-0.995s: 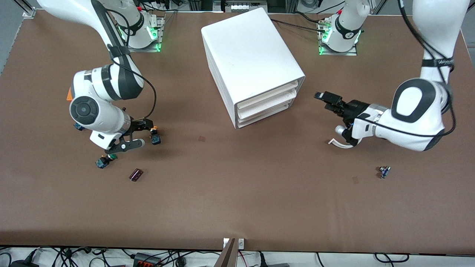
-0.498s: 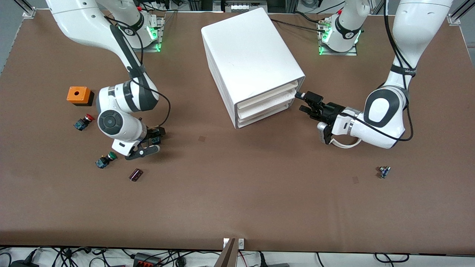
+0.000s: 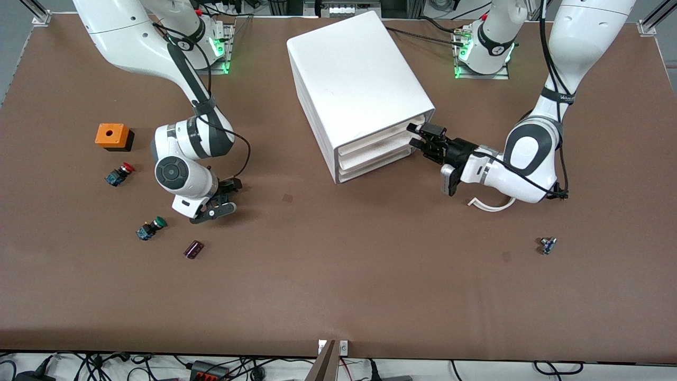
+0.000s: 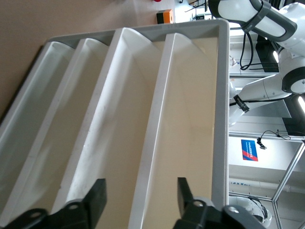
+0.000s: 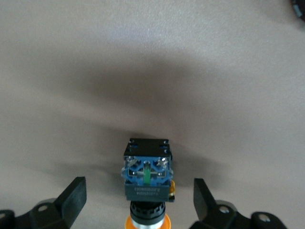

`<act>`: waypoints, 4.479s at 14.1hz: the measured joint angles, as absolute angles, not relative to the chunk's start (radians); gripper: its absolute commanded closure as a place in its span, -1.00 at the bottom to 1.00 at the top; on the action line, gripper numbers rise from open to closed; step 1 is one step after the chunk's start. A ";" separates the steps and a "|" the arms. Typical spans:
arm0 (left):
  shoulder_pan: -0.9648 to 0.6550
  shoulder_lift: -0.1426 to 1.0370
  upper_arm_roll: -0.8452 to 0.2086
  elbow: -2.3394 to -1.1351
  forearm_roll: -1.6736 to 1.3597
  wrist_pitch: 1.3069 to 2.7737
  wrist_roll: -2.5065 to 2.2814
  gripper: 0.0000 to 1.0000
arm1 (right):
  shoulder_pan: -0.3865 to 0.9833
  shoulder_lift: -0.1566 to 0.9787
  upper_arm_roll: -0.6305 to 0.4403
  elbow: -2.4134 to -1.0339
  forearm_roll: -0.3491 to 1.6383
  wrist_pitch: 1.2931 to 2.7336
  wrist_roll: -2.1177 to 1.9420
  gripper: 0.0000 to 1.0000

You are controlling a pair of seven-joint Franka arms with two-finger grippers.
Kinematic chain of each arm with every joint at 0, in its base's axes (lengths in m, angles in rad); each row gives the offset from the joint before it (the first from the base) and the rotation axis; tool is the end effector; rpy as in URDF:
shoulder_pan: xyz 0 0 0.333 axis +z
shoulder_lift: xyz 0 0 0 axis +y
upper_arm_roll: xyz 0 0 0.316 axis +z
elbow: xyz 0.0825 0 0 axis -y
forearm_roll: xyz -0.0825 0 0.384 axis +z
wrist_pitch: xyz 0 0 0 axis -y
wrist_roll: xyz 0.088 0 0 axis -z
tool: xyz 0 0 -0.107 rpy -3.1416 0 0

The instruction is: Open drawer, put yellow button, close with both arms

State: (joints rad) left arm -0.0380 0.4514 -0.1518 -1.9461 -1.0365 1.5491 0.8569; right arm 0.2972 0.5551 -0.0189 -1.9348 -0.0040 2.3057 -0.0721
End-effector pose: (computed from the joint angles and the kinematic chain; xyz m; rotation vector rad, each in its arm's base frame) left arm 0.5249 -0.1928 0.2630 1.7922 -0.5285 -0.4211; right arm 0.5789 0.1655 0.1816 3.0483 0.5473 -0.2823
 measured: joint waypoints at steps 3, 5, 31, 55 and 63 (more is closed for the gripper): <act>-0.038 0.445 -0.168 -1.961 -1.038 1.549 0.872 -0.18 | 0.296 0.555 -0.020 -1.935 -0.004 2.300 -0.118 0.44; -0.038 0.441 -0.174 -1.973 -1.039 1.550 0.874 0.10 | 0.293 0.555 -0.021 -1.935 -0.004 2.299 -0.124 0.70; 0.045 0.630 -0.116 -1.628 -0.879 1.579 0.882 -1.00 | 0.557 0.493 0.013 -1.254 0.116 1.981 0.051 1.00; -0.012 0.405 -0.114 -1.121 0.126 1.464 0.134 -1.00 | 0.879 0.771 -0.005 -1.016 0.080 2.054 0.380 1.00; -0.030 0.411 -0.121 -1.106 0.126 1.467 -0.047 -1.00 | 0.891 0.801 -0.009 -1.010 0.062 2.056 0.380 -1.00</act>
State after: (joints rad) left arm -0.0300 0.4110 -0.1205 -1.1059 0.1262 1.4669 -0.0468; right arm 0.8912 0.8005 -0.0091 -1.0101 0.0620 2.0558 0.3805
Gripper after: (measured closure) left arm 0.000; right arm 0.551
